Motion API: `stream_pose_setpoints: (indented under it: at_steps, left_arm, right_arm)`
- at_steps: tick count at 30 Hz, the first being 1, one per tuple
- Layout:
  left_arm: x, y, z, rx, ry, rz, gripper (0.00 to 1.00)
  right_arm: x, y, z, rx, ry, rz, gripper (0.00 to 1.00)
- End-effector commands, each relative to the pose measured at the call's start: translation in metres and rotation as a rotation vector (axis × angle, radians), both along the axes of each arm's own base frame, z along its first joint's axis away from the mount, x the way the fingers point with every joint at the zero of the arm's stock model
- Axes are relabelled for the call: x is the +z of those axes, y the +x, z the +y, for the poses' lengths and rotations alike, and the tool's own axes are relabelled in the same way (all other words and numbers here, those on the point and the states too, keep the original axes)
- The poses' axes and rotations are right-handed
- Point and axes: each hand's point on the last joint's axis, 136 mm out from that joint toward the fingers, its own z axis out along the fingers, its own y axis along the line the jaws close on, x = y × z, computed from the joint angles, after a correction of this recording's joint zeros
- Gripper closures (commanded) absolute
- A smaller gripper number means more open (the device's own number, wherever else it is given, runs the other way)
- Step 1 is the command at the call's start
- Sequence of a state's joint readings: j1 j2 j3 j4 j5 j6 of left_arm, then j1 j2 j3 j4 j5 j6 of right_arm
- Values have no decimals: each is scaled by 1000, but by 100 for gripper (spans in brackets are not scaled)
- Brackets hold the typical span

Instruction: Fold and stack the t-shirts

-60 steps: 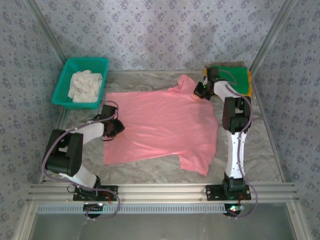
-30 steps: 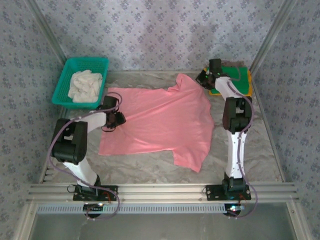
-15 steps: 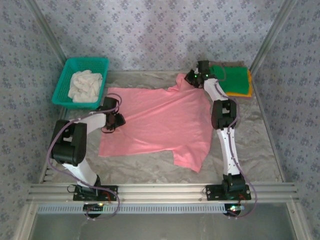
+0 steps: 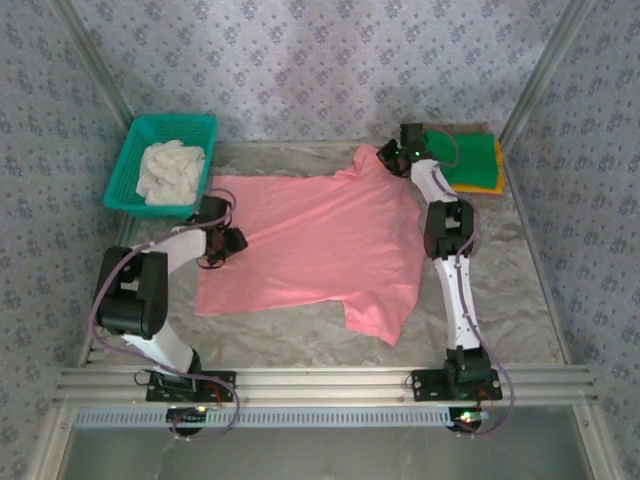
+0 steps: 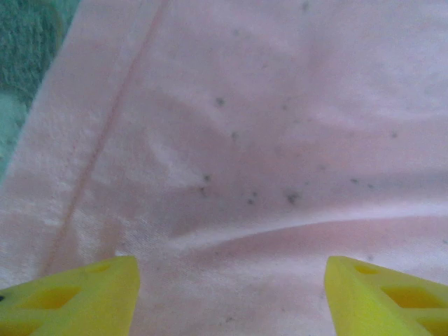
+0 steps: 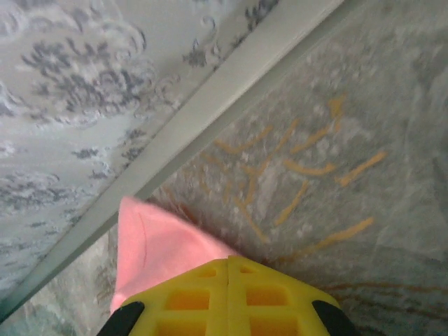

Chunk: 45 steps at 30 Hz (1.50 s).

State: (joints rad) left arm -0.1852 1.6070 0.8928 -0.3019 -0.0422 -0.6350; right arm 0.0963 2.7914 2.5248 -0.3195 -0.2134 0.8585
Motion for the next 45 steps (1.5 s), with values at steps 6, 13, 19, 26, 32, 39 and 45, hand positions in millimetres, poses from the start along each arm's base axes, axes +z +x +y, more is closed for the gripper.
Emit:
stream_pose_setpoints:
  at_steps: [6,13,19,26,32,39,45]
  left_arm:
    - [63,9,-12,-63,-25,-137,23]
    - [79,-41,-2,-10,-52,-103,27]
    - [47,-133,41,186,-45,113,28]
    - [9,-172,56,404,-200,200,31]
    - [-8,-170,58,388,-175,252,32]
    - [-29,-166,58,373,-168,274,44]
    - [-28,-170,63,357,-128,271,93]
  right_arm:
    - [113,6,0,80,8,-181,100]
    - [177,-122,30,214,-103,-159,100]
    - [161,-286,43,326,-343,-149,95]
    - [99,-425,68,510,-342,-88,91]
    - [78,-457,38,441,-402,-78,89]
    - [90,-456,32,413,-399,-145,86]
    - [88,-458,30,416,-398,-119,85]
